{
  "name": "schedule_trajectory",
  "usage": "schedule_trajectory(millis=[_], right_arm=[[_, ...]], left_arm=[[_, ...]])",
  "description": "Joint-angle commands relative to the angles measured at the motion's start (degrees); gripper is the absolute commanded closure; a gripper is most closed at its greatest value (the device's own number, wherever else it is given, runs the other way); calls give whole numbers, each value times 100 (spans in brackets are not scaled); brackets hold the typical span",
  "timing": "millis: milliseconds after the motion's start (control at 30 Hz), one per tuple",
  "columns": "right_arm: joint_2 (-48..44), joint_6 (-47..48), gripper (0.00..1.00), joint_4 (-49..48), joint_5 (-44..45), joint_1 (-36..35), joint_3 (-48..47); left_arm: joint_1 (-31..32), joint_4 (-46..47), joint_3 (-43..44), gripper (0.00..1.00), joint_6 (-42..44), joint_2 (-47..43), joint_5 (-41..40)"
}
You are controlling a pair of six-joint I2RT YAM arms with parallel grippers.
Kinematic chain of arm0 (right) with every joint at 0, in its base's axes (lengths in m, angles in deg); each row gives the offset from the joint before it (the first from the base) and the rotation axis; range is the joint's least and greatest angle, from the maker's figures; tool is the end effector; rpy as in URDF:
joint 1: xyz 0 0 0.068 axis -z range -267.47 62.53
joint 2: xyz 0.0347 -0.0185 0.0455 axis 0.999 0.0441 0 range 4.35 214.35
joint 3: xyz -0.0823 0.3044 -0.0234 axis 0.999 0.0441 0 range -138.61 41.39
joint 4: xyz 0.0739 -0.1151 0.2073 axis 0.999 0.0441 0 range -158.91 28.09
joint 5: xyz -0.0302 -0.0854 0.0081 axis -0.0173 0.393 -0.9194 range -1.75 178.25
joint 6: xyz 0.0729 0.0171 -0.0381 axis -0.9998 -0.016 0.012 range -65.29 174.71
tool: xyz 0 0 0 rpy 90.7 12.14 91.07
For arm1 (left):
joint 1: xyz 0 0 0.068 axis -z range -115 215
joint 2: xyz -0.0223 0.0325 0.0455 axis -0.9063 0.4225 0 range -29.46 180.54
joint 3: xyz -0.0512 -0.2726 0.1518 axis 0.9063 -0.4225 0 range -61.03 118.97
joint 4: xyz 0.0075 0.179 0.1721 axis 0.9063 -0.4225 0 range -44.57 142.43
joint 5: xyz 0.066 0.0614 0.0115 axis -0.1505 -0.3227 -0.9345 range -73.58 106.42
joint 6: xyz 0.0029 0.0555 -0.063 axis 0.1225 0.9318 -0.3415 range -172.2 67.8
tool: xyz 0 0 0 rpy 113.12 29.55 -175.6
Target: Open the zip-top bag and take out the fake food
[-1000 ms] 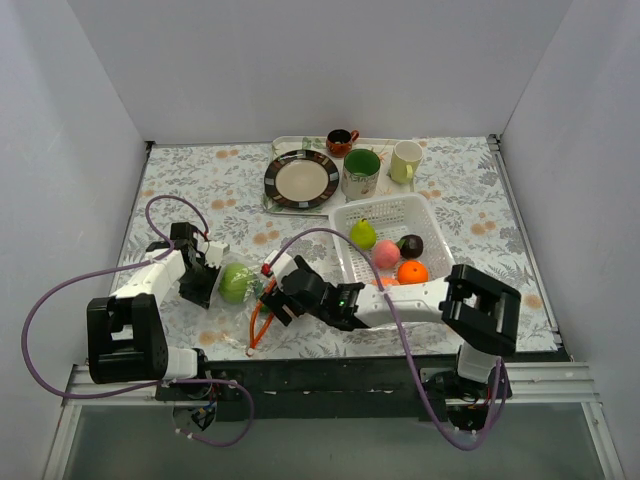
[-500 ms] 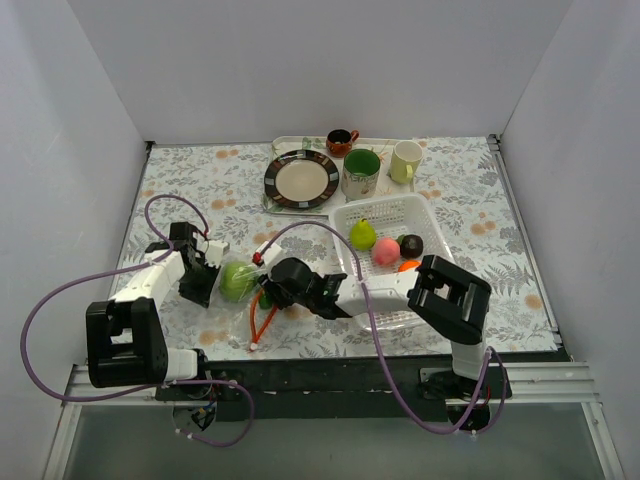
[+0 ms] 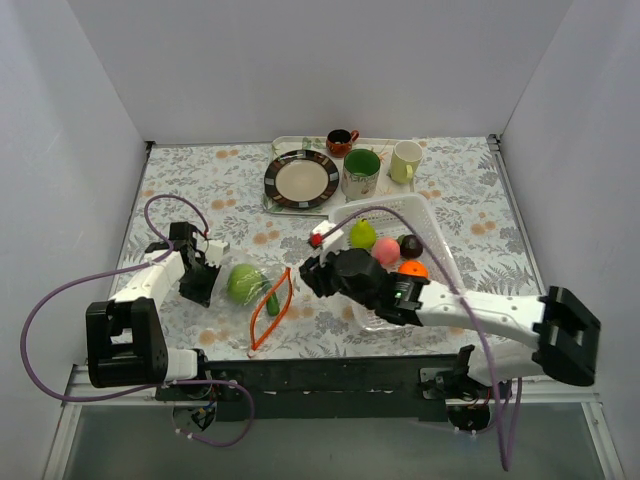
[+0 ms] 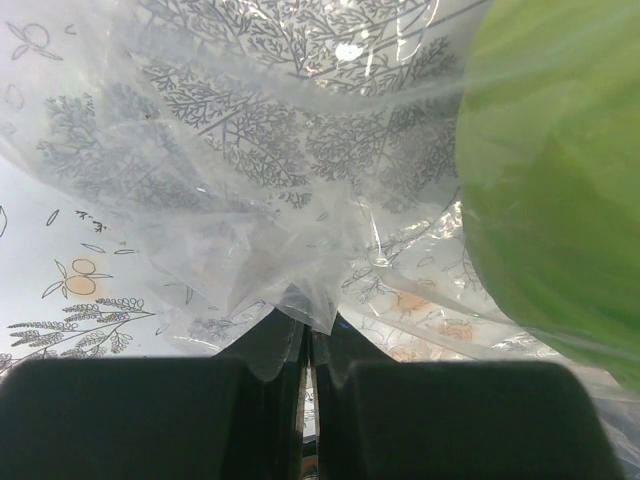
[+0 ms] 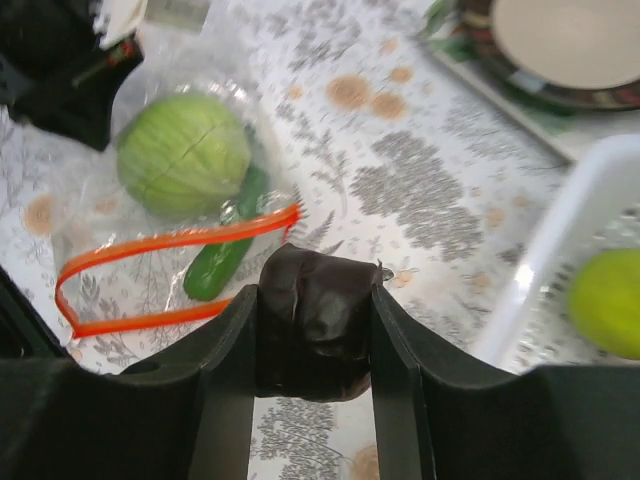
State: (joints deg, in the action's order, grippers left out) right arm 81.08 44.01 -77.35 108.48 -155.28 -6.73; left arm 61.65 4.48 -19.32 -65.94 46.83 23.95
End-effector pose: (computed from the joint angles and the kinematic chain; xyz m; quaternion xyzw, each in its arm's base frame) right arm 0.1427 0.2820 0.3066 -0.2976 0.7571 0.2450 0.5274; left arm 0.1905 0.0017 0.1860 -0.1438 0.9853 -0.0712 0.0588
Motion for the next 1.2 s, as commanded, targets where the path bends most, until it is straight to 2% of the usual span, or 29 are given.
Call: schedule_trajectory(millis=[0,100,233,267,333,367,433,467,500,633,800,900,967,1167], right_arm=[[-1156,-55,83,545,412,496,355],[-1755,-116,82,791,473,1014,680],[-1995,-143,74,1248,1043,1612,857],[-1952,-186,65,1336,1419,1639,822],[-1776,-257,49,1635,1641,1666,734],[-1723,-301,35,1758,1677,1666,612],[-1661,-301,26,1847,1695,1648,497],[-1661,-292,16,1821,1660,1631,444],[-1670,-266,14,1725,1651,1544,357],[-1495,-29,14,1383,1258,957,171],[-741,51,32,512,641,-72,312],[-135,-107,43,11,351,-424,277],[165,-195,50,-209,202,-557,189],[1352,-450,56,-956,-115,-804,-337]], left_arm=[[-7,48,30,100,29,-97,47],[-7,13,65,100,29,-97,91],[-16,-22,100,100,11,-123,117],[-7,-31,109,100,3,-123,126],[-16,-40,118,100,-15,-115,161],[-16,-40,118,100,-15,-97,170],[-7,-48,118,100,-41,-115,179],[-7,-57,118,100,-33,-115,187],[-7,-66,126,100,-41,-115,187],[-7,-92,109,100,-33,-150,153],[-7,-57,56,100,-33,-167,126],[-7,-40,56,100,-50,-141,108],[-7,-40,74,100,-50,-132,100],[-7,-84,153,100,-50,-106,91]])
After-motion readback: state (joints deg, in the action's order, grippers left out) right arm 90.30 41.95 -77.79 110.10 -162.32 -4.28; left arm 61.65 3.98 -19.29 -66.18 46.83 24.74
